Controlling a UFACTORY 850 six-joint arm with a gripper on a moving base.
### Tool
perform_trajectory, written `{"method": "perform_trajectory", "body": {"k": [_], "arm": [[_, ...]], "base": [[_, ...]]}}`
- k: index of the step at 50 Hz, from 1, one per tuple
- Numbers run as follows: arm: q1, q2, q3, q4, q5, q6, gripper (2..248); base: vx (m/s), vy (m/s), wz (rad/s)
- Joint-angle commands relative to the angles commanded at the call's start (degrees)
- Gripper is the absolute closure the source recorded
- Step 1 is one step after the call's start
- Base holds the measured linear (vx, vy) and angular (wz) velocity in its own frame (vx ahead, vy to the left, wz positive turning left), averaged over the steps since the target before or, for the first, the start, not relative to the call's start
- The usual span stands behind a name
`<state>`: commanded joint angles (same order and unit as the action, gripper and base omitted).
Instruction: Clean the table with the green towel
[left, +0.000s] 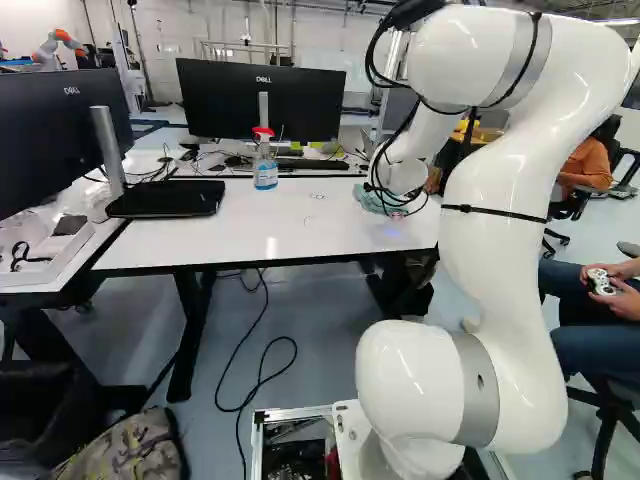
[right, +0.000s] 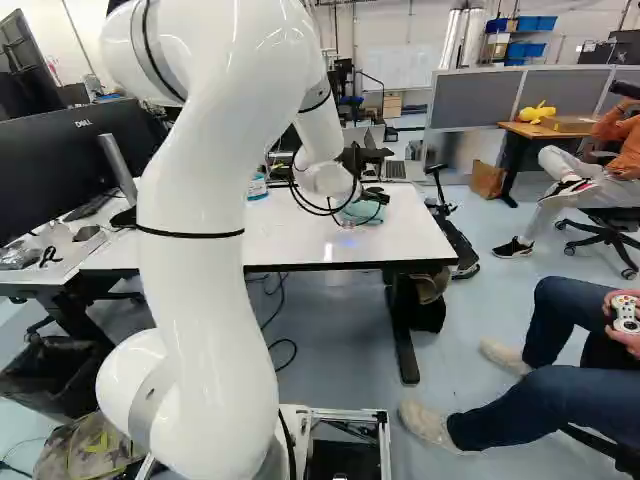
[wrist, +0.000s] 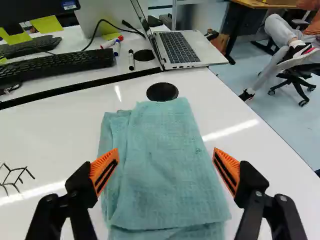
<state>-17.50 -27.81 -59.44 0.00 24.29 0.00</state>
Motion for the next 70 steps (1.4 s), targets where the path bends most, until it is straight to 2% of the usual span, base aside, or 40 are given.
{"method": "perform_trajectory", "body": {"k": [18, 42, 47, 48, 52, 53, 57, 58, 63, 64, 68, 69, 70], "arm": [[0.4, -4.1, -5.4, 0.0, -4.7, 0.0, 3], [0.4, -4.1, -5.4, 0.0, -4.7, 0.0, 3], [0.4, -4.1, -5.4, 0.0, -4.7, 0.0, 9], [0.4, -4.1, -5.4, 0.0, -4.7, 0.0, 45], [0.4, -4.1, -5.4, 0.0, -4.7, 0.0, 45], [0.4, -4.1, -5.4, 0.0, -4.7, 0.0, 83], [0.4, -4.1, -5.4, 0.0, -4.7, 0.0, 83], [0.4, -4.1, -5.4, 0.0, -4.7, 0.0, 120], [0.4, -4.1, -5.4, 0.0, -4.7, 0.0, 120], [0.4, -4.1, -5.4, 0.0, -4.7, 0.0, 157], [0.4, -4.1, -5.4, 0.0, -4.7, 0.0, 157], [0.4, -4.1, -5.4, 0.0, -4.7, 0.0, 192], [0.4, -4.1, -5.4, 0.0, -4.7, 0.0, 192]], "base": [[0.0, 0.0, 0.0], [0.0, 0.0, 0.0], [0.0, 0.0, 0.0], [0.0, 0.0, 0.0], [0.0, 0.0, 0.0], [0.0, 0.0, 0.0], [0.0, 0.0, 0.0], [0.0, 0.0, 0.0], [0.0, 0.0, 0.0], [0.0, 0.0, 0.0], [0.0, 0.0, 0.0], [0.0, 0.0, 0.0], [0.0, 0.0, 0.0]]}}
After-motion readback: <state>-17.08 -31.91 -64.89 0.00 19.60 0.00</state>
